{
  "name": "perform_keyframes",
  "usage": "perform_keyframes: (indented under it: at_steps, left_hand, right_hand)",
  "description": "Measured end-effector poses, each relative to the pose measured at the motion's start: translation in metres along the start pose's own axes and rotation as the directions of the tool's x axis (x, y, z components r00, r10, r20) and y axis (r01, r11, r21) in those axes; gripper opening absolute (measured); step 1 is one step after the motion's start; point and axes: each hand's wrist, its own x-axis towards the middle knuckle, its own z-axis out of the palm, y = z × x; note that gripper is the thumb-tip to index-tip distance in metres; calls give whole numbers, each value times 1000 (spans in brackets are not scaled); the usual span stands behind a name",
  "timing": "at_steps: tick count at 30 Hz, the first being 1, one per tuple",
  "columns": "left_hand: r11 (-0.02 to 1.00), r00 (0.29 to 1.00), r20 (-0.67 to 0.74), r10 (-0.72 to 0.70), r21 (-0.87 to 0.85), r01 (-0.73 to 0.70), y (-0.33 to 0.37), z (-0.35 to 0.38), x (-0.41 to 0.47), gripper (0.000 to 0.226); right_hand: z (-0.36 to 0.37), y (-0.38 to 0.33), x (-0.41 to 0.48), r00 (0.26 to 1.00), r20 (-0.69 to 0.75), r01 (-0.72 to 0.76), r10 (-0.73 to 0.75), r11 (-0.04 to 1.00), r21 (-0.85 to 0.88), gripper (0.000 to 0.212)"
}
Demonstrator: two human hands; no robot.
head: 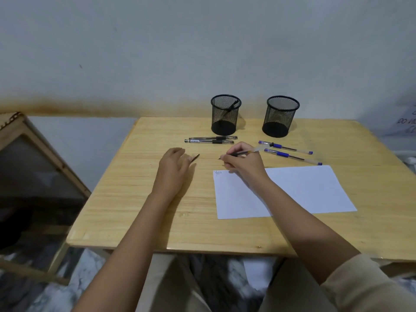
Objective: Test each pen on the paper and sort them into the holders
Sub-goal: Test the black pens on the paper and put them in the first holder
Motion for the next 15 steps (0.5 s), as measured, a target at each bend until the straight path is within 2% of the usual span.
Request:
perform_keyframes:
  at_steps: [2, 5, 8, 11, 15]
  left_hand:
    - [997, 996, 58, 64, -40, -62, 11, 3, -13, 37]
    - [989, 954, 260, 148, -45, -141, 19, 10, -35, 47]
    - [978, 904, 398, 155, 68, -198, 17, 16, -43, 56]
    - [936, 873, 468, 134, 230, -267, 15, 22, -41, 63]
    - [905, 860, 497, 115, 304, -296, 11, 28, -41, 62]
  right_hand:
    - [3, 3, -1, 1000, -19, -10, 10, 1000, -7, 19]
    - [5, 8, -1, 1000, -28, -3, 3, 1000, -26, 24]
    - [7, 11, -4, 998, -58, -32, 29, 998, -53, 30]
    - [11, 12, -2, 995, -96, -7, 0, 998, -66, 38]
    - [16, 16, 6, 992, -123, 28, -33, 999, -40, 41]
